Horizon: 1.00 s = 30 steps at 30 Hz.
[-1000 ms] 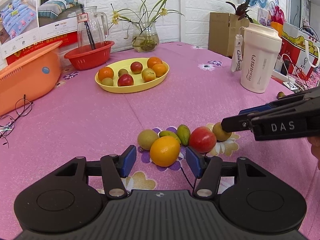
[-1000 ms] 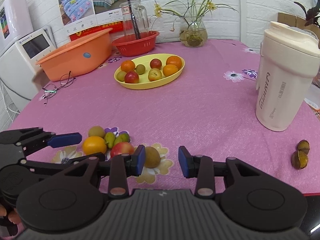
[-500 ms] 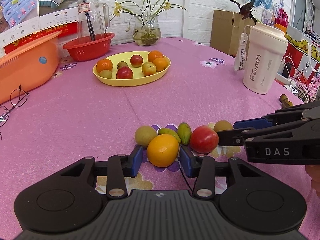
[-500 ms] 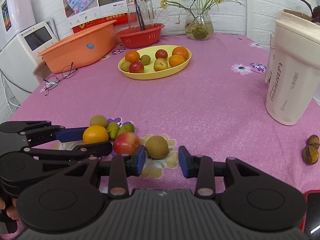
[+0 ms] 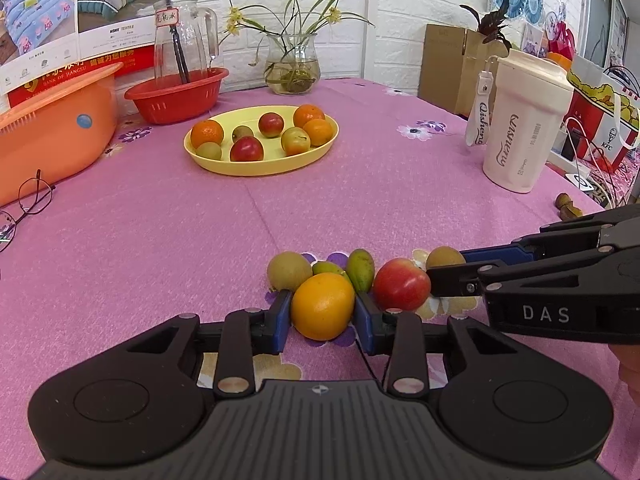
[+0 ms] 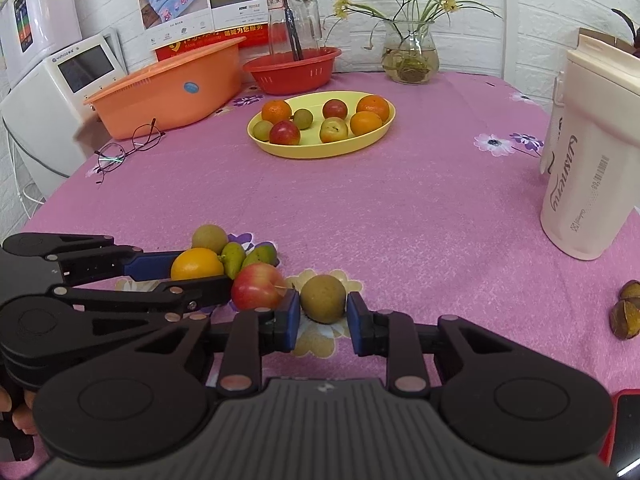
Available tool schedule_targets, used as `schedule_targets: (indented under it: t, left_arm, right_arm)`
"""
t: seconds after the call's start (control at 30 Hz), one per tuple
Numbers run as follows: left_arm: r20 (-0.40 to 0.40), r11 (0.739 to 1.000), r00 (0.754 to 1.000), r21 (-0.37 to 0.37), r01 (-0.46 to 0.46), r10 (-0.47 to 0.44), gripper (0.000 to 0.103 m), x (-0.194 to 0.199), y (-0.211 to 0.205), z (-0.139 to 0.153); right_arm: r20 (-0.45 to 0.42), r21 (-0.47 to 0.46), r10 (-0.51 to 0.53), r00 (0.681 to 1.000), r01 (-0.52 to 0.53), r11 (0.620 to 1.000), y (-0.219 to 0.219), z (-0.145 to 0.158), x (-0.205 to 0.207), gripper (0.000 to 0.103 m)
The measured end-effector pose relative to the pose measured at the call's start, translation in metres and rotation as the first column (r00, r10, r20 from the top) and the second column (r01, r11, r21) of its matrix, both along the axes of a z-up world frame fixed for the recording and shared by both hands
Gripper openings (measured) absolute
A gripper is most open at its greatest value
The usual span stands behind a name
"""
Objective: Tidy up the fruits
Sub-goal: 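Grasp a mandarin with the left gripper while the right grasps a brown kiwi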
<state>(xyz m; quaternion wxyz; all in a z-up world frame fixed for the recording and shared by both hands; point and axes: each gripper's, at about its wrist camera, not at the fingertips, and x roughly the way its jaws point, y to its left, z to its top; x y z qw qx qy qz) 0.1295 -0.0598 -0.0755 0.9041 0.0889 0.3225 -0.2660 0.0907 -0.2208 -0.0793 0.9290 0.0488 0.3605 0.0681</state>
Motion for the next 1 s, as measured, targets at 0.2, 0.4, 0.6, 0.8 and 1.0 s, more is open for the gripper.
schedule_targets:
  t: [0.2,0.4,0.6,0.8,1.0]
  left_arm:
    - [0.029,1.000,1.000,-0.014,-0.001,0.002,0.026,-0.006,0.005,0.011]
    - [0.039,1.000,0.999,0.007,0.018,-0.018,0.024,-0.012,0.005,0.013]
    - [0.034,0.998,0.999,0.058,0.007,-0.009,0.045,-0.018,0.009,0.000]
    - [0.015,0.999,1.000,0.053,-0.014,0.013,0.050,-0.023,0.022,0.001]
    - [0.050,0.997,0.999,0.077,0.010,-0.014,0.058,-0.048,0.031,0.003]
  right_arm:
    - [0.027,0.010,-0.028,0.999,0.028,1.000,-0.006,0.009,-0.003,0.076]
    - [0.043,0.008,-0.033,0.999,0.033,0.999,-0.007,0.014,-0.005,0.076]
    - [0.024,0.008,-0.031,0.999,0.031,0.999,-0.007,0.009,-0.006,0.076]
    - [0.024,0.007,-0.030,0.999,0.030,1.000,-0.007,0.009,-0.005,0.076]
    - [0.019,0.006,-0.025,1.000,0.025,1.000,-0.007,0.007,-0.006,0.076]
